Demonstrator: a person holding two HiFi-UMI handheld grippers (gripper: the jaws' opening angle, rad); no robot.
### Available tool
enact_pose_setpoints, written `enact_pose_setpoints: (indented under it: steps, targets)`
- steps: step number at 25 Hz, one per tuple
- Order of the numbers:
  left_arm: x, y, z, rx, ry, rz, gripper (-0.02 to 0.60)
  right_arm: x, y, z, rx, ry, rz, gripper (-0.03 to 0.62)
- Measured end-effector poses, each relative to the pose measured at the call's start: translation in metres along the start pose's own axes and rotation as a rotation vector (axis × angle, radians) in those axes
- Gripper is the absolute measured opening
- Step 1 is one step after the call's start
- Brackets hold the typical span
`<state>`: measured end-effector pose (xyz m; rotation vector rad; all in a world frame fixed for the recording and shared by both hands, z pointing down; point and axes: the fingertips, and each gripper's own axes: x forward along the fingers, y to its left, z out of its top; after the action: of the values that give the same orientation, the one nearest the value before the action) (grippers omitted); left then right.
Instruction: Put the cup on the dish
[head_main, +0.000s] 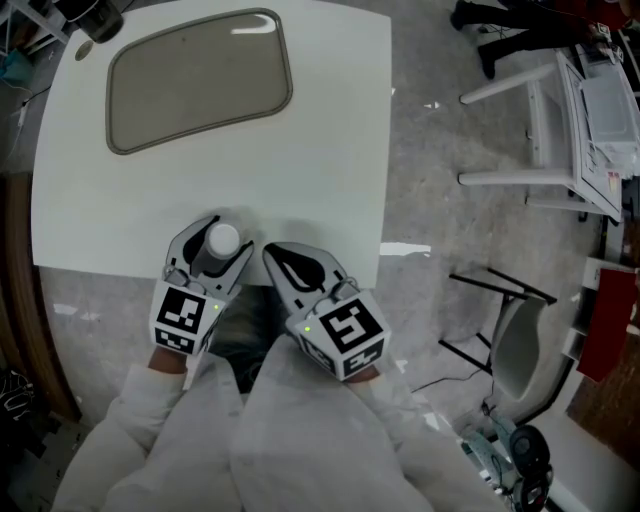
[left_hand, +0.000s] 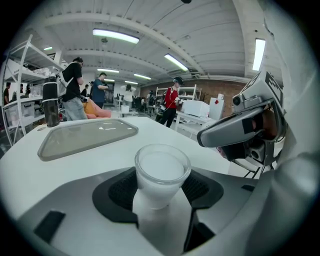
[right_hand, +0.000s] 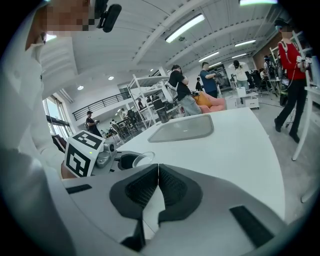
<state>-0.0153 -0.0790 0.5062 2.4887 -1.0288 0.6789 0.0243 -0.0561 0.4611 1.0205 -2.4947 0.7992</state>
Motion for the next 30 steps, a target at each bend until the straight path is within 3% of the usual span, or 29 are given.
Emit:
enact_pose_setpoints:
  steps: [13, 19, 30]
  targets:
    - [-0.007, 0.003, 0.002, -0.035, -0.017, 0.028, 0.270, -0.004, 0.003, 0.005, -0.016, -0.012, 0.016, 0.014]
    - [-0.010, -0.001, 0.011, -0.006, -0.042, 0.031, 0.270, -0.005, 0.002, 0.015, -0.044, -0.031, 0.034, 0.014]
    - [-0.028, -0.009, 0.042, 0.001, -0.103, 0.074, 0.270, -0.016, 0.011, 0.057, -0.132, -0.114, 0.076, 0.014]
